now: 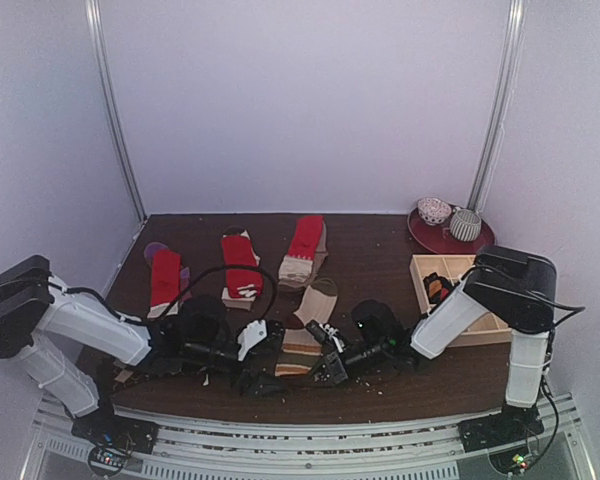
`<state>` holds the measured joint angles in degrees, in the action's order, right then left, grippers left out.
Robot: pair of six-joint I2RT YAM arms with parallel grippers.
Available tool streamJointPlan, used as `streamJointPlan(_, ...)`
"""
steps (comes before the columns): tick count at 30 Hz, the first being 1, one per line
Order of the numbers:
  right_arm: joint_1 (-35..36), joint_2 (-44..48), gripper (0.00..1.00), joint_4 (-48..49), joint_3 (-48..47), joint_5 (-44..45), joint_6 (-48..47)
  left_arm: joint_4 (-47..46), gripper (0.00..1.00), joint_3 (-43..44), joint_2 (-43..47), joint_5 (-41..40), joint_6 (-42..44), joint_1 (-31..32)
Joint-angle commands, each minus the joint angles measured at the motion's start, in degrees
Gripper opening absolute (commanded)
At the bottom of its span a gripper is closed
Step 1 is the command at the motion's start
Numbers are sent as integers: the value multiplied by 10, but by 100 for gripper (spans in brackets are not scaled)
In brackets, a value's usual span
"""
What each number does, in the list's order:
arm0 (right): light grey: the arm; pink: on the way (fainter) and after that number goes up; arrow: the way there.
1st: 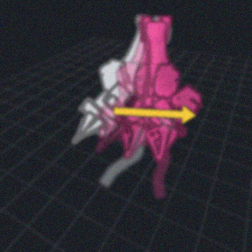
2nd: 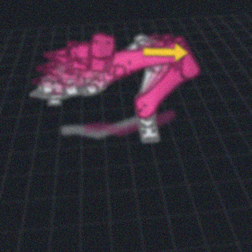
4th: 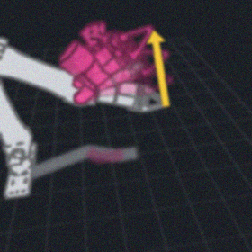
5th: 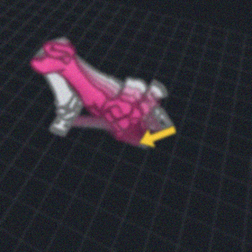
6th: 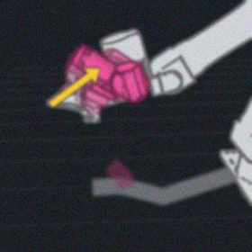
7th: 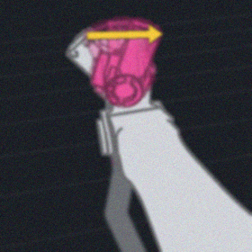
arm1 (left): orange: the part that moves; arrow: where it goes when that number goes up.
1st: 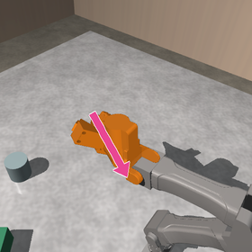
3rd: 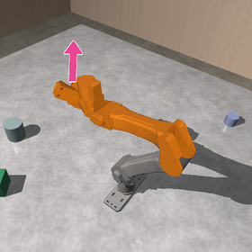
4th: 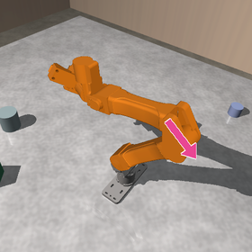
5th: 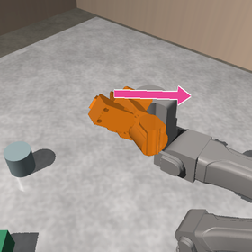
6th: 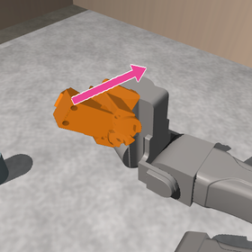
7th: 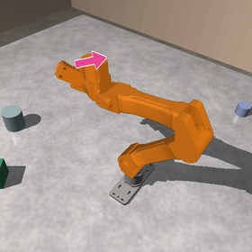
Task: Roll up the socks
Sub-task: Roll a pair of socks at the center of the board.
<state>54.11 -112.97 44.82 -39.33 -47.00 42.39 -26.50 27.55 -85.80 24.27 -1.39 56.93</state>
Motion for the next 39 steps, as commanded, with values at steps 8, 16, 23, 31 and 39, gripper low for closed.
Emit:
streamJointPlan(8, 2, -41, 0, -64, 11, -31, 56, -12, 79, 43, -100, -46, 61, 24)
streamJointPlan(16, 1, -29, 0, -78, 5, -24, 45, -8, 13, 52, -133, -27, 55, 24)
streamJointPlan(23, -3, 78, 0, -162, -18, 9, -28, 28, 0, 68, -145, -28, -6, 23)
streamJointPlan(31, -31, 273, 29, -228, -18, 129, -190, 90, 0, 82, -149, 10, -95, 3)
streamJointPlan(39, -143, 339, 37, 68, 39, 95, 87, 59, 0, 65, -179, 29, -126, -1)
